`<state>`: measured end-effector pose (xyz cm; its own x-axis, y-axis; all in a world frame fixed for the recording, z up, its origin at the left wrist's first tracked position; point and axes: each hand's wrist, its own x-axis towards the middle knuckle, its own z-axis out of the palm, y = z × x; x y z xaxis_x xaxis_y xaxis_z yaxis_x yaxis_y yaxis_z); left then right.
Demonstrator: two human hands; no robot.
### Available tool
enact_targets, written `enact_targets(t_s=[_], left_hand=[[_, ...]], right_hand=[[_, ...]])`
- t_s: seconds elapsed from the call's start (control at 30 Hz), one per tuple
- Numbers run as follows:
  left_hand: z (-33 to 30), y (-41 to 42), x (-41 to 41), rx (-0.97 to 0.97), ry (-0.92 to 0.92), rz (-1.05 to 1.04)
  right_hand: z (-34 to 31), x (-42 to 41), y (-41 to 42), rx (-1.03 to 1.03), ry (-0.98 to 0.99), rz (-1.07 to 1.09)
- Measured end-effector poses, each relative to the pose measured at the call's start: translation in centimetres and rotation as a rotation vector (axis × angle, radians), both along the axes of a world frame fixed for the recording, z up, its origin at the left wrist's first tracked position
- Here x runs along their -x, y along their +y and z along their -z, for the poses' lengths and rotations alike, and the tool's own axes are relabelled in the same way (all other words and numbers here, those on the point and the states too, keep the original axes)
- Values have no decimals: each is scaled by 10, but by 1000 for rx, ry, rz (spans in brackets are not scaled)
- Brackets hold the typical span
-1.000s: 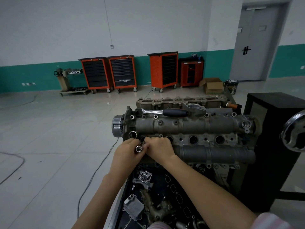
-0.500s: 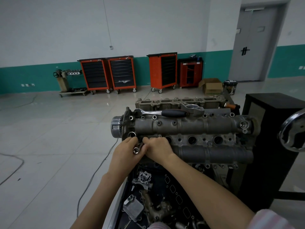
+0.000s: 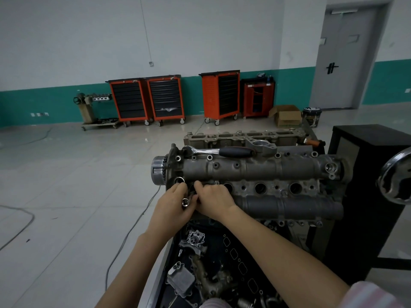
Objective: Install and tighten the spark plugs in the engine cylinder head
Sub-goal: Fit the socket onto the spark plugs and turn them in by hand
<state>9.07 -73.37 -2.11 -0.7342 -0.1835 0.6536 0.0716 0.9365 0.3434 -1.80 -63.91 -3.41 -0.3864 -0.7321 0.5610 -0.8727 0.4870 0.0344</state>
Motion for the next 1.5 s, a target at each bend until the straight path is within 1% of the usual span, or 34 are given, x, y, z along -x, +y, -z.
enact_targets(t_s=[0.1,0.2,0.3,0.37,0.47,0.57,0.73,0.87,0.97,1.07,1.17,1.27,1.33,1.43,1.5], left_hand=[[-1,-1,1,-13,-20,-17],[-3,-1,0,-30,-6,-16],[-4,1,-1,-7,34,-5],[-3,3,-1,6,49,-5],[-2,3,0,25,69,8],[2,1,0,5,62,17],[3,-3,0,8,23,47],[2,-1,2,-29,4,4],[-2,0,2,-32,12,-10],[-4,2,2,-6,20,-4],[-3,5,1,20,22,-7],[1,3,1,25,34,-1],[2,2,1,6,40,5],[2,0,0,-2,27,13],[2,-1,-1,1,7,25]], right_hand=[[-7,-2,1,-18,10,12],[-9,-11,5,72,70,70],[-8,-13,4,142,61,104],[-6,-13,3,146,25,99],[-5,-11,3,100,18,102],[-1,-5,1,43,-71,73],[0,-3,0,-25,-7,32],[-4,-4,3,-88,-14,47],[-7,-10,4,-80,-48,98],[-11,-15,7,-5,-11,125],[-8,-13,5,-31,-105,107],[-4,-7,6,19,-100,61],[-8,-8,8,11,-93,19],[-14,-9,7,-63,-14,-11],[-19,-9,6,-92,-5,-29]])
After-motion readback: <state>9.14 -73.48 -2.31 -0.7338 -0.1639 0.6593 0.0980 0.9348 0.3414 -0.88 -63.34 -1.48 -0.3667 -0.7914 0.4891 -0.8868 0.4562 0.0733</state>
